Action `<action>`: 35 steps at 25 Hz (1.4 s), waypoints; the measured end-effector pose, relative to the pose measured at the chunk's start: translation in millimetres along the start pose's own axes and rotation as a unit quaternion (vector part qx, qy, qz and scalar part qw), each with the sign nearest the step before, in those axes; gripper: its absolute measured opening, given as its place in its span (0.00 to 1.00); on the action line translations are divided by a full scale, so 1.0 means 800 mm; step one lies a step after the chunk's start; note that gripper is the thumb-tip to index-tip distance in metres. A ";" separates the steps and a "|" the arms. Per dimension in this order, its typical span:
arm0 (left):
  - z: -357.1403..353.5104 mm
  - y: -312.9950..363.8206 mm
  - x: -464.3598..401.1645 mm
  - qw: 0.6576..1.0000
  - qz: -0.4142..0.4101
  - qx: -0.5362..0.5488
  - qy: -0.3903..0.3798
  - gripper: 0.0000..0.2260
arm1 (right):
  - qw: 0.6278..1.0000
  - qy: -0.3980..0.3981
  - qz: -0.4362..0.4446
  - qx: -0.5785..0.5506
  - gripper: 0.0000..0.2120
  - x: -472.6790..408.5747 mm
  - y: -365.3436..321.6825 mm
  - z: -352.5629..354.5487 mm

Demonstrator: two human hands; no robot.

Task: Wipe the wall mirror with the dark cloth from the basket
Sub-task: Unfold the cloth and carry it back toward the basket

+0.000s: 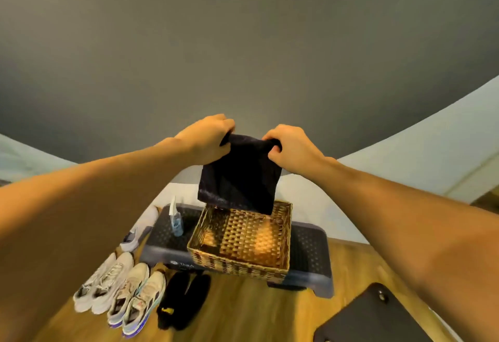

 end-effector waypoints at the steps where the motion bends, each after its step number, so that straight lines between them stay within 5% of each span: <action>1: -0.034 -0.017 -0.016 1.000 -0.010 0.003 -0.007 0.05 | 1.000 -0.005 -0.008 -0.007 0.15 -0.013 0.020 -0.030; 8: -0.338 -0.124 -0.078 0.993 -0.010 0.048 -0.105 0.10 | 0.989 -0.062 -0.116 -0.060 0.17 -0.035 0.176 -0.319; 14: -0.601 -0.175 -0.090 0.970 0.020 0.115 -0.211 0.09 | 0.969 -0.191 -0.141 -0.070 0.18 -0.021 0.308 -0.546; 21: -0.821 -0.247 -0.164 0.946 0.091 0.146 -0.274 0.06 | 0.940 -0.271 -0.184 -0.093 0.18 -0.056 0.435 -0.735; 28: -0.926 -0.285 -0.222 0.945 0.178 0.163 -0.220 0.16 | 0.948 -0.202 -0.233 -0.081 0.22 -0.098 0.512 -0.821; 35: -0.911 -0.276 -0.211 0.956 0.204 0.130 -0.165 0.19 | 0.957 -0.167 -0.232 -0.050 0.20 -0.094 0.501 -0.790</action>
Point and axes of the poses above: each hand's wrist, its own x-axis away from the middle knuckle, its own z-axis out of the back of the hand, y = z × x, the point moved 6 cm from there along -x, towards the middle knuckle, and after that the axes turned 6 degrees about z, right-handed, at the moved point
